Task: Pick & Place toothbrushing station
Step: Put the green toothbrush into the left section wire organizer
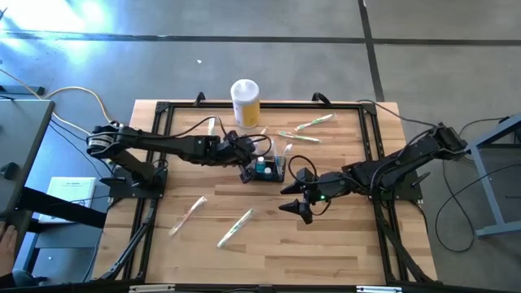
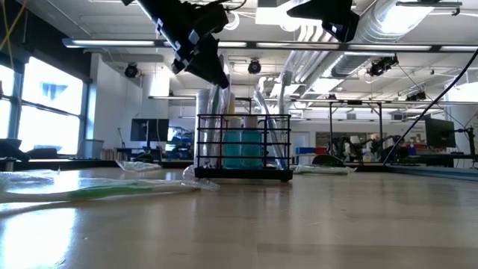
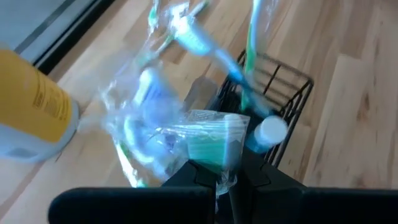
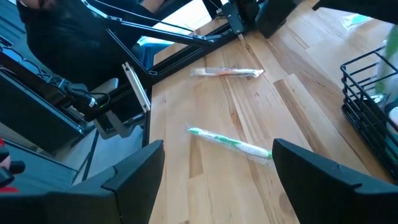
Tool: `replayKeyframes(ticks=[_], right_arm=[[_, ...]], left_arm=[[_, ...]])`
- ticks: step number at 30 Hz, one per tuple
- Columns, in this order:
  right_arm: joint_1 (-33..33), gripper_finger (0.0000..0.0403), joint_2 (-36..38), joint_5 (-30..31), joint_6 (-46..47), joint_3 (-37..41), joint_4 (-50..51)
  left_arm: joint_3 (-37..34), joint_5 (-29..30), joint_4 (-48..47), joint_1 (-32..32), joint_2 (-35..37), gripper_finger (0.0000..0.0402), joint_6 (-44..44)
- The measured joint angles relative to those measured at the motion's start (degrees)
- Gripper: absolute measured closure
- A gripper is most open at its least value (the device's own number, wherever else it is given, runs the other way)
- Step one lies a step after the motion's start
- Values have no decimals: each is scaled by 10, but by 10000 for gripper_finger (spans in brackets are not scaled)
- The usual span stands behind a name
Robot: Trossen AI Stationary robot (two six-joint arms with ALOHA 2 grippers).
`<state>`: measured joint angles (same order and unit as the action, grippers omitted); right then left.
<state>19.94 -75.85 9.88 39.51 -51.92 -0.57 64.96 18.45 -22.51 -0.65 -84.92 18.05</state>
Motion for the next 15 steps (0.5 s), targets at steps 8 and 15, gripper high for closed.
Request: replayKeyframes(ticks=[8,15], right_arm=[[0,113,0,1,0,0,0],[0,113,0,1,4,0,1]], left_arm=[[0,-24,12,-14,-18,393,3],[0,-26,12,-16,-25,366,3]])
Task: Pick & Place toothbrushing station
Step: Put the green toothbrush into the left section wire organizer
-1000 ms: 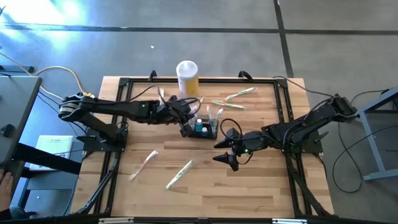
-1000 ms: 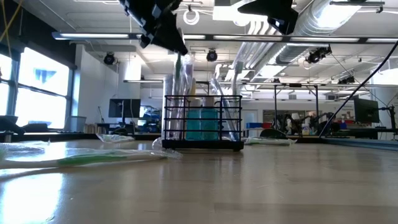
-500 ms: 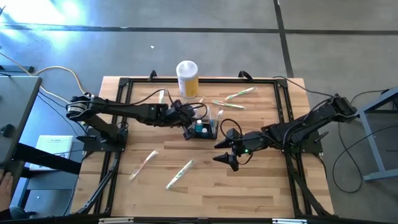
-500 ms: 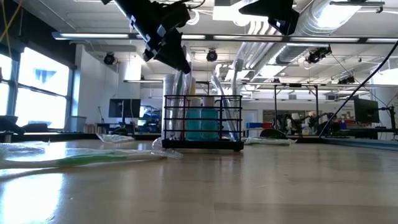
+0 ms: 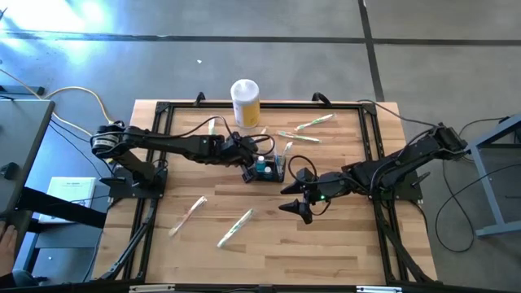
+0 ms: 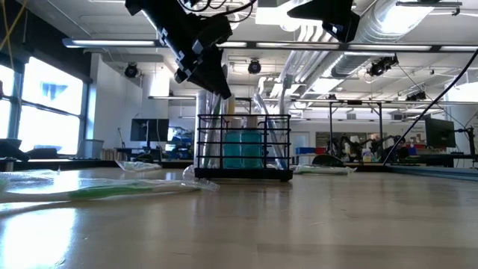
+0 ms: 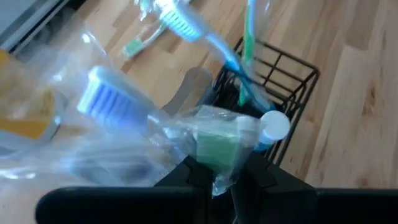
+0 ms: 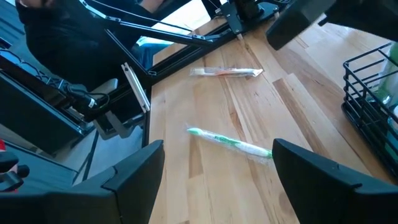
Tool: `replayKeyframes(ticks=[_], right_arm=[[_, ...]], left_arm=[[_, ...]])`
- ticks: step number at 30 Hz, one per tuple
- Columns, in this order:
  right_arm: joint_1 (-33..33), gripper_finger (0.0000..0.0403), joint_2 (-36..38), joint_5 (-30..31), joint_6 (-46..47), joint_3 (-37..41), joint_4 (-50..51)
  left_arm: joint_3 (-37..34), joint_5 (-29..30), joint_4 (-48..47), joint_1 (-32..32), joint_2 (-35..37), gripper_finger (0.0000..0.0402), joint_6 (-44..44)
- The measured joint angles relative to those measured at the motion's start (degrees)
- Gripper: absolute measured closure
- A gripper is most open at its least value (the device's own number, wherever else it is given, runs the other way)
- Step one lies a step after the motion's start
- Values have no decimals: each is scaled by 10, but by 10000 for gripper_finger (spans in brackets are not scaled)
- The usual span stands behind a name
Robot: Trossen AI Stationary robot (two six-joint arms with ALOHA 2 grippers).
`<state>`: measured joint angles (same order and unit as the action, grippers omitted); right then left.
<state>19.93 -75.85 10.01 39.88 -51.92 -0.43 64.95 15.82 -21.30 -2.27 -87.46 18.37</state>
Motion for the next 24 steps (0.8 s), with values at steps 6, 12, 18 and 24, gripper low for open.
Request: replayKeyframes(ticks=[6,12,18,24], right_arm=[[0,113,0,0,4,0,2],[0,113,0,4,4,0,2],[0,112,0,5,5,0,2],[0,112,0,5,7,0,2]], left_arm=[[1,0,0,0,1,362,0],[1,-34,-3,0,1,360,-1],[1,-45,-8,0,1,333,8],[1,-41,-13,0,1,266,16]])
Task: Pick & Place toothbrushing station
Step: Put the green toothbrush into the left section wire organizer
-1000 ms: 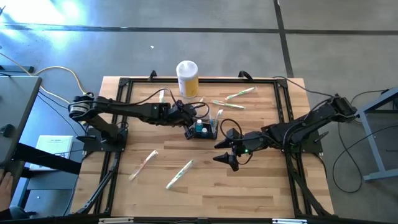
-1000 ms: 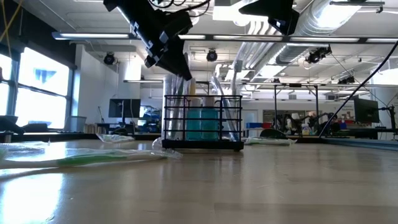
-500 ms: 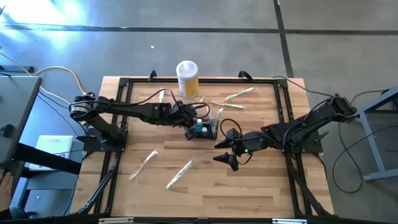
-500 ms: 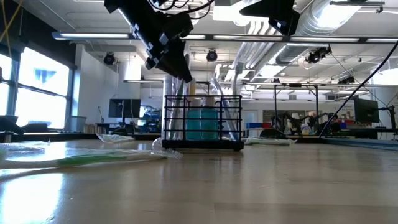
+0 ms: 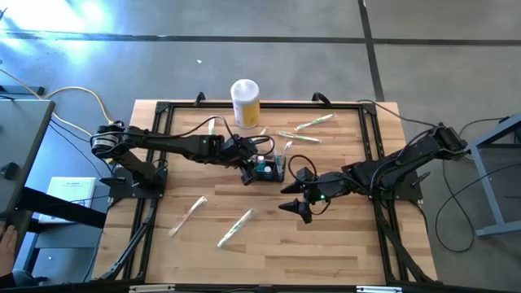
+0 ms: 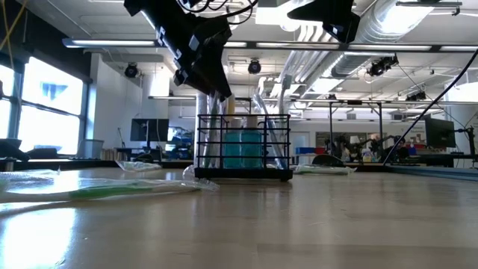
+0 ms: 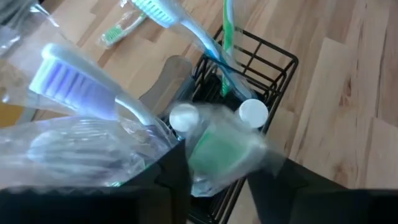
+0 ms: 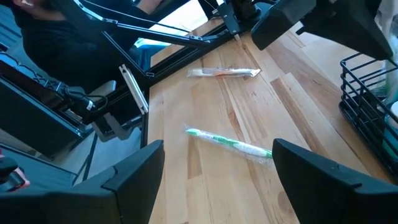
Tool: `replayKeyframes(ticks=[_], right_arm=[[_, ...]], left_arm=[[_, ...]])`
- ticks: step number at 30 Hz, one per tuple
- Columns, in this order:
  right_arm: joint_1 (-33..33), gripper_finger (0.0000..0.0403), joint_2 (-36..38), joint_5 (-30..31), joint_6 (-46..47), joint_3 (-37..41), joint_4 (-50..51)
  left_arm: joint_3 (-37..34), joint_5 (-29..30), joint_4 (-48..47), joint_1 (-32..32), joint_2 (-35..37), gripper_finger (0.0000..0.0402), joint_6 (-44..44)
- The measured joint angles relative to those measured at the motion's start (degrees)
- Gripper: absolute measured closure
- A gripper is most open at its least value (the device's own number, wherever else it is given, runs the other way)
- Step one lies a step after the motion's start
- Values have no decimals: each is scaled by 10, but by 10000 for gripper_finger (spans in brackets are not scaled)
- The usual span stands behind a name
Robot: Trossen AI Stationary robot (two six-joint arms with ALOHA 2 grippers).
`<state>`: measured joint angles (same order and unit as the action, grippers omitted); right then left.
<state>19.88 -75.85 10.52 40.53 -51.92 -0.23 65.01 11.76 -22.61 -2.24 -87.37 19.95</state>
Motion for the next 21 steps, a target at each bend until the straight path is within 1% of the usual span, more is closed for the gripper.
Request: replayKeyframes(ticks=[4,7,12,16,21], right_arm=[[0,112,0,0,0,0,0],[0,112,0,0,0,0,0],[0,112,0,0,4,0,0],[0,112,0,0,4,0,0],[0,112,0,0,4,0,0]], left_arm=[[0,1,-1,0,0,239,-1],[18,-2,-32,0,0,229,11],[75,-5,-113,0,1,226,-6],[114,-3,-154,0,1,226,-8],[138,9,-203,0,1,226,-8]])
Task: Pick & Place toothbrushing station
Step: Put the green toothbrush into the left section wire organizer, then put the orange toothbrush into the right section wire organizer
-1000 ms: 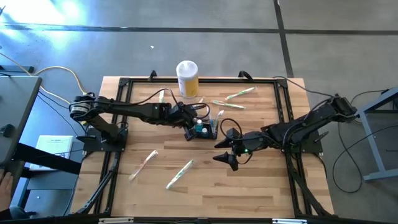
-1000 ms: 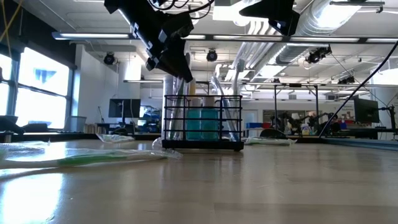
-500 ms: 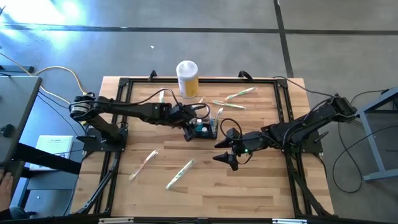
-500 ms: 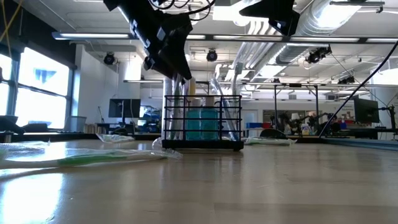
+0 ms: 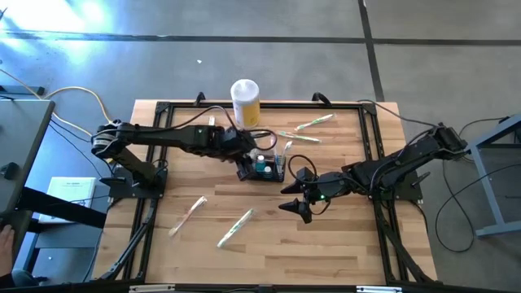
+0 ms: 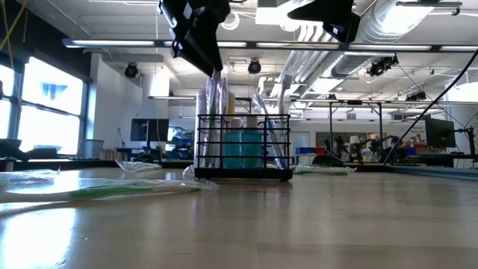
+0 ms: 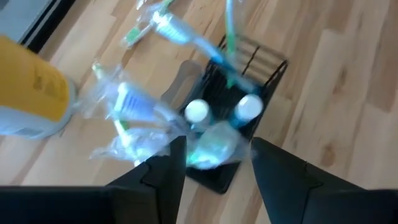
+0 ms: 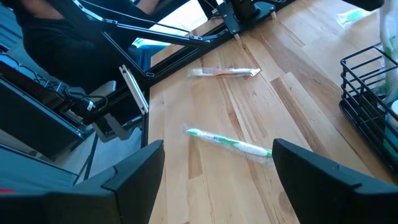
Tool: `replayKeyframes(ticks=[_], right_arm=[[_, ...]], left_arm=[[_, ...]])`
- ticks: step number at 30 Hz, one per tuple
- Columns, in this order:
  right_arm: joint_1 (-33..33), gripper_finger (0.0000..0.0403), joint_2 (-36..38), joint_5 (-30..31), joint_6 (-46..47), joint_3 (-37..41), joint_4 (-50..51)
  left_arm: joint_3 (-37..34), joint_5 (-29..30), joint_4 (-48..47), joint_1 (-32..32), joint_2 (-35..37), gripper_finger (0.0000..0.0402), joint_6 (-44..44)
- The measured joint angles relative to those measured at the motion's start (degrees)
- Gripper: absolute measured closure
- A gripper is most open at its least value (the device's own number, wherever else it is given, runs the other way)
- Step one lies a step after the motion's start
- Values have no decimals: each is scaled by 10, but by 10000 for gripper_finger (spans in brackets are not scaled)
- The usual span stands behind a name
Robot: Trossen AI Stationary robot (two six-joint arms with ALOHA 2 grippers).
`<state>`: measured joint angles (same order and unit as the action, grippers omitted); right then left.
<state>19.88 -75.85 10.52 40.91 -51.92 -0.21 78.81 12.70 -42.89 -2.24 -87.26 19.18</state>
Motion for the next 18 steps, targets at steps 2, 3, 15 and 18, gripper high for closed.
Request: replayKeyframes(ticks=[2,3,15,18], right_arm=[[0,112,0,0,0,0,0],[0,112,0,-1,0,0,0],[0,112,0,-2,-4,0,8],[0,112,0,-2,-4,0,11]], left_arm=[[0,11,-18,0,0,226,2],[0,13,-24,0,2,226,2],[0,14,-51,10,33,226,20],[0,14,-56,13,49,226,21]])
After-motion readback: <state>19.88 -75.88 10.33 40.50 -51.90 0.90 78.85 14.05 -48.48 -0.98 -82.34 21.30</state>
